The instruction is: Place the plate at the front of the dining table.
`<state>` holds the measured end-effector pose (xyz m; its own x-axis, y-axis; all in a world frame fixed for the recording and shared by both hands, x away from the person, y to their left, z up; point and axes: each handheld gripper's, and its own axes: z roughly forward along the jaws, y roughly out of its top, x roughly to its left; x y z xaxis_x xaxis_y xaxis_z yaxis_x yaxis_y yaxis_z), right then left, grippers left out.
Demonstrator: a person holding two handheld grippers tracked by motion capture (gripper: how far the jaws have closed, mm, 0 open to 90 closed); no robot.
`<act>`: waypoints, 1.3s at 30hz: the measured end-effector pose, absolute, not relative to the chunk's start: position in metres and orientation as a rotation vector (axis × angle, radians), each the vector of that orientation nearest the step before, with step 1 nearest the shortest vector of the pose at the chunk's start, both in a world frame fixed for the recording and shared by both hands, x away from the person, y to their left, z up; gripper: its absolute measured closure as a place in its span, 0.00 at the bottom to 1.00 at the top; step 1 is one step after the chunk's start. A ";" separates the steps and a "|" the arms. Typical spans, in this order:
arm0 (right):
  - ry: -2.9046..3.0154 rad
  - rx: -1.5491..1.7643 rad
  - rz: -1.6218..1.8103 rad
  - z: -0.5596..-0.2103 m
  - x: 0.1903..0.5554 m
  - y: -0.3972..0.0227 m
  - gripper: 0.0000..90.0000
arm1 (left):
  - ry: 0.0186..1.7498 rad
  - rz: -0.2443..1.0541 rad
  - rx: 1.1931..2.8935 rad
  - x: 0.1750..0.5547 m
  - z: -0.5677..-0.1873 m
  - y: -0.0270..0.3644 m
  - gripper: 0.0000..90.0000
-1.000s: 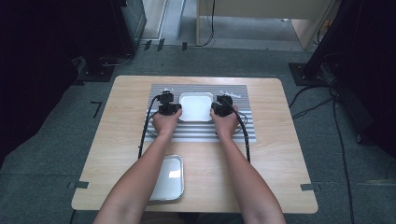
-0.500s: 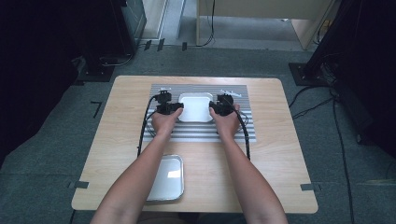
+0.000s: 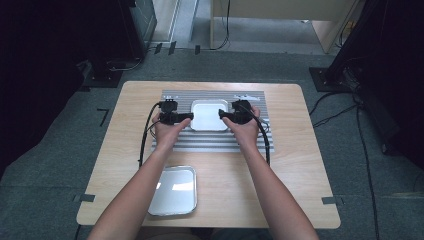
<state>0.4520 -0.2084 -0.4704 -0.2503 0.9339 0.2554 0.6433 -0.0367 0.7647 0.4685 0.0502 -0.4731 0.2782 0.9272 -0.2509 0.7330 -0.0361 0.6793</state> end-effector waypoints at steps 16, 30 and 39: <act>1.908 1.558 1.180 -0.453 0.415 -0.236 0.26 | 1.443 0.386 1.773 0.429 -0.455 0.090 0.14; 1.872 1.547 1.168 -0.445 0.385 -0.271 0.25 | 1.380 0.412 1.757 0.394 -0.451 0.120 0.13; 1.860 1.526 1.153 -0.442 0.365 -0.286 0.25 | 1.361 0.423 1.725 0.371 -0.449 0.139 0.13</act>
